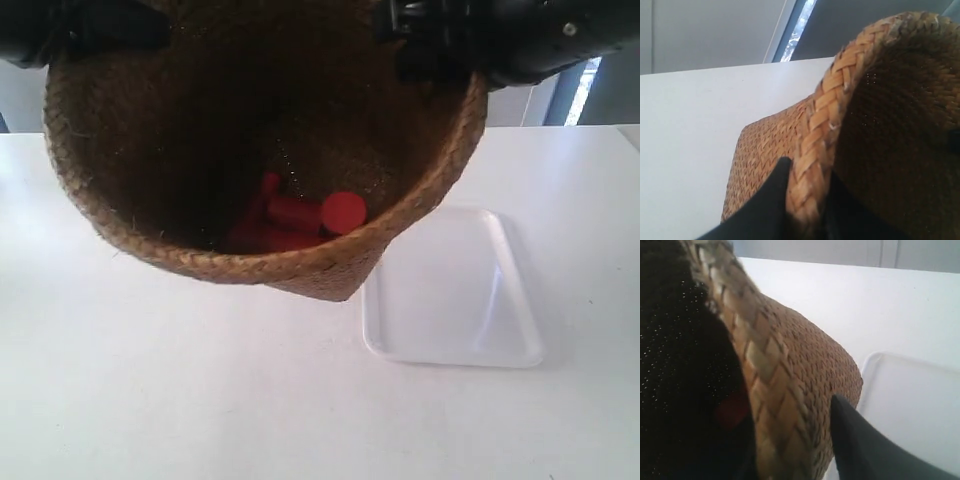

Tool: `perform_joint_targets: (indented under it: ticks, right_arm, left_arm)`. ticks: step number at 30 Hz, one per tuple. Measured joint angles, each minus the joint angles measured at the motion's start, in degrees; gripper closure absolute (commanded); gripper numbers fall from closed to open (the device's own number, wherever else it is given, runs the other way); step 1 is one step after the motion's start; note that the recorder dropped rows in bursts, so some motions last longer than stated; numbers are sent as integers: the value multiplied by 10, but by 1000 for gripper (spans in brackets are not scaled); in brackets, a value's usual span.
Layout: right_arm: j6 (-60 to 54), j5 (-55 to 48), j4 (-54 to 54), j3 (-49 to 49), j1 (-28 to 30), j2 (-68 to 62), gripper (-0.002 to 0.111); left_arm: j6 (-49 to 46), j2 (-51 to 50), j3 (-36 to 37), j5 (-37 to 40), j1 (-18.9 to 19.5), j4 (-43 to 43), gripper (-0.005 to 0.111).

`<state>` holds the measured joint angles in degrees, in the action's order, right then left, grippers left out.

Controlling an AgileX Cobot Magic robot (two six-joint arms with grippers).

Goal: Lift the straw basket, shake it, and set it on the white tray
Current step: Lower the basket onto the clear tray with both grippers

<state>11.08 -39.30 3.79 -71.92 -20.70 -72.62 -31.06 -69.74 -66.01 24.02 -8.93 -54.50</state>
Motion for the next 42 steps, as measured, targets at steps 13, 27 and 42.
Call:
perform_joint_targets:
  ticks: [13, 27, 42]
  right_arm:
    - [-82, -165, 1, -99, 118, -38, 108]
    - [-177, -215, -38, -153, 207, -141, 108]
    - [-224, -203, -69, -195, 210, -212, 108]
  left_arm:
    - [18, -78, -34, -68, -113, -17, 107]
    - [67, -201, -64, -207, -211, -77, 107]
    - [85, -237, -64, -318, -261, -115, 107]
